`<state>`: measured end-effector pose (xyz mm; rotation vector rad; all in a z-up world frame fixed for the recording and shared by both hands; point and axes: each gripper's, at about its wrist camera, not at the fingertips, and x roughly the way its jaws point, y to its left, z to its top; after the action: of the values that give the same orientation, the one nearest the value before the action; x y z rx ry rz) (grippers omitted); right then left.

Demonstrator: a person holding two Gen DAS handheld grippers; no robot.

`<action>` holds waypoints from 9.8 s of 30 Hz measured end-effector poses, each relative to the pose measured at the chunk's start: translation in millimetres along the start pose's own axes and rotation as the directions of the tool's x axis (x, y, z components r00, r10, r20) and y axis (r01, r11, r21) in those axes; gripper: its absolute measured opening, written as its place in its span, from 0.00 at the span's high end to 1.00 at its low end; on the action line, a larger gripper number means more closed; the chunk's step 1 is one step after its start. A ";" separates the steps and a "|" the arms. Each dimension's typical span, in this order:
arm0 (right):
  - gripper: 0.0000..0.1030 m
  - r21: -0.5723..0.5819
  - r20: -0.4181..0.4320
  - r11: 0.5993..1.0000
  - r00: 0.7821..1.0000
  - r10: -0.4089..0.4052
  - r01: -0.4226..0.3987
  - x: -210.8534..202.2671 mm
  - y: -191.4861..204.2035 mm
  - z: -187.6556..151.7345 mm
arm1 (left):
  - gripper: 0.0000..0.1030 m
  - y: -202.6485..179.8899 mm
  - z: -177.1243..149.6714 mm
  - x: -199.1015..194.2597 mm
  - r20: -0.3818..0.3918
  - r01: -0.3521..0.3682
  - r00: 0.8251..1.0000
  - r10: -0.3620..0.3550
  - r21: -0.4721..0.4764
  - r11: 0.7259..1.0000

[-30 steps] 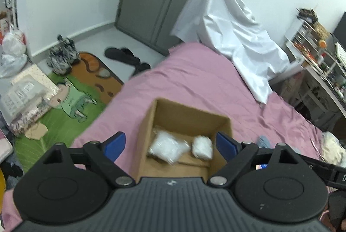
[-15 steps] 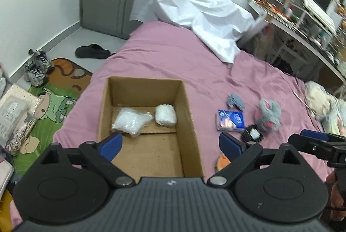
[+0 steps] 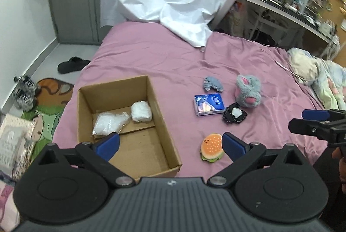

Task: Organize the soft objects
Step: 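Move both tools back from the box toward the remaining items, then grasp the orange burger plush with the left tool, then grasp the black lace pouch with the right tool, then drop the burger plush into the box with the left tool while the right tool carries the pouch, then lower the black pouch into the box and open the right tool, then withdraw both tools from the box toward the bed, then close both tools together on the grey fluffy plush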

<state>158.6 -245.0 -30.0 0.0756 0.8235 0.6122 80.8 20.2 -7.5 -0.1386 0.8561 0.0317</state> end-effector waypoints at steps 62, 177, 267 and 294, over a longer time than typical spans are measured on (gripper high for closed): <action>0.19 0.130 -0.136 0.986 0.987 -0.084 0.102 86.6 -81.7 -6.8 | 0.41 -97.0 -1.0 212.5 -0.479 0.205 0.874 -0.079 0.216 0.955; 0.78 -0.144 -0.086 0.982 0.991 0.107 -0.119 134.3 145.4 28.8 | 0.33 150.2 -5.2 45.9 0.017 -0.004 1.000 0.010 -0.332 0.943; 0.45 0.325 -0.019 0.942 0.997 -0.081 0.083 101.0 -133.5 51.6 | 0.44 -76.5 95.8 196.2 -0.127 0.184 0.971 -0.202 -0.141 0.973; 0.89 0.378 -0.119 0.920 0.991 -0.060 0.101 128.2 -148.4 42.9 | 0.85 -121.2 93.6 266.3 -0.263 0.288 0.905 -0.335 -0.201 0.936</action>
<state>326.8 -291.3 -129.3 0.3683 1.0374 0.3718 335.7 -94.6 -134.6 -0.4383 1.1204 -0.2286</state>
